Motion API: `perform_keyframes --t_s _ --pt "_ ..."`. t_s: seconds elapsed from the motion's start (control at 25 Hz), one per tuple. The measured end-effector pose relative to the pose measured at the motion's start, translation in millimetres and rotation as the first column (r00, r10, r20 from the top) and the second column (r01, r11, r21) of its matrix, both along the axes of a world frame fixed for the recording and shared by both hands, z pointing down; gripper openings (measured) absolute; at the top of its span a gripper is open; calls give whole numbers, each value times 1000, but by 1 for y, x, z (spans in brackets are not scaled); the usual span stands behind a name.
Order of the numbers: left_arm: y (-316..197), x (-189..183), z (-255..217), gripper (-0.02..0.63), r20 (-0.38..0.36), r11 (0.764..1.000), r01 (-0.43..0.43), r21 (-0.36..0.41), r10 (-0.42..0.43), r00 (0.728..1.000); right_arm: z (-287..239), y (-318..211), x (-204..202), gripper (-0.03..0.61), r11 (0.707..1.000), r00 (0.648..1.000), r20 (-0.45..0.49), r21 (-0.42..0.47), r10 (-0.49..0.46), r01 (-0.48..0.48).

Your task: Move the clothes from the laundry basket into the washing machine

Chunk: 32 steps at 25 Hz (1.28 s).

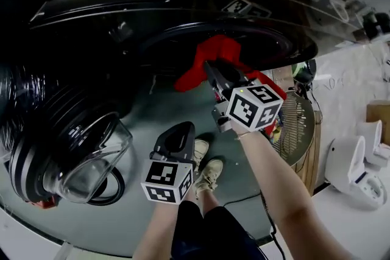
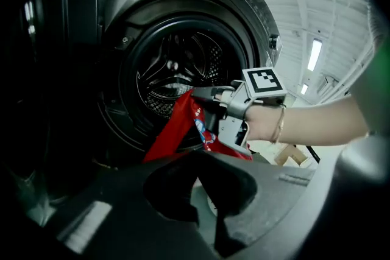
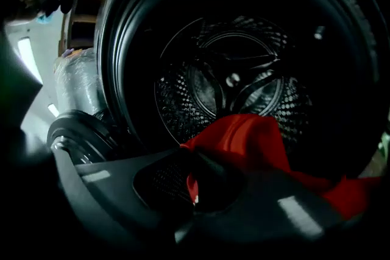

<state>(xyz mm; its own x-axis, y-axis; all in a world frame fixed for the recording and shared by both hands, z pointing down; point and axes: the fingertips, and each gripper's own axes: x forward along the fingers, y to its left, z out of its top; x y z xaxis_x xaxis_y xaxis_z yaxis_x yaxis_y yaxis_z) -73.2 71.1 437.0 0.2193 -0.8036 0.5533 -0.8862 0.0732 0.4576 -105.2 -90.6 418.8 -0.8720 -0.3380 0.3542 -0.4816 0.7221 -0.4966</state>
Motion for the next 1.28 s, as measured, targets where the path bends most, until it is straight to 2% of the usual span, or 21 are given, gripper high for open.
perform_keyframes --t_s 0.08,0.28,0.4,0.44,0.48,0.52,0.6,0.72,0.84,0.92,1.04,1.16,1.28 --pt "-2 -3 2 107 -6 1000 5 5 -5 1000 -2 -16 -18 38 998 1000 -10 54 -12 13" --pt "-8 -10 2 107 2 1000 13 23 -13 1000 -18 -59 -41 35 991 998 22 117 58 -60" --pt "-12 -12 4 107 4 1000 12 25 -12 1000 -10 -72 -46 31 992 997 16 95 80 -82" --pt "-14 -10 5 107 1 1000 5 23 -5 1000 0 -75 -46 94 995 997 -6 59 81 -81" --pt "-16 -8 6 107 -1 1000 -3 21 3 1000 11 -75 -46 242 997 996 -35 16 77 -76" --pt "-19 -7 7 107 -3 1000 -11 19 11 1000 22 -73 -44 357 997 995 -73 -23 69 -71" --pt "-24 -3 7 107 -2 1000 -20 19 20 1000 39 -68 -32 379 997 986 -155 -55 53 -62" --pt "-29 1 5 107 16 1000 -19 23 19 1000 50 -55 -3 382 997 977 -210 -49 43 -54" --pt "-35 11 3 107 18 999 -47 12 47 999 53 -29 42 385 1000 963 -269 -7 0 -2" --pt "-38 19 5 107 20 997 -79 1 79 997 57 -13 86 401 1000 940 -340 26 5 4" --pt "-41 29 10 107 26 994 -113 -10 113 993 72 5 161 441 998 891 -451 38 55 -42" --pt "-46 39 15 107 28 991 -136 -16 136 990 103 19 225 478 995 840 -539 -38 61 -96" --pt "-46 50 22 107 24 987 -156 -27 156 987 135 36 271 517 979 796 -603 -121 58 -163"
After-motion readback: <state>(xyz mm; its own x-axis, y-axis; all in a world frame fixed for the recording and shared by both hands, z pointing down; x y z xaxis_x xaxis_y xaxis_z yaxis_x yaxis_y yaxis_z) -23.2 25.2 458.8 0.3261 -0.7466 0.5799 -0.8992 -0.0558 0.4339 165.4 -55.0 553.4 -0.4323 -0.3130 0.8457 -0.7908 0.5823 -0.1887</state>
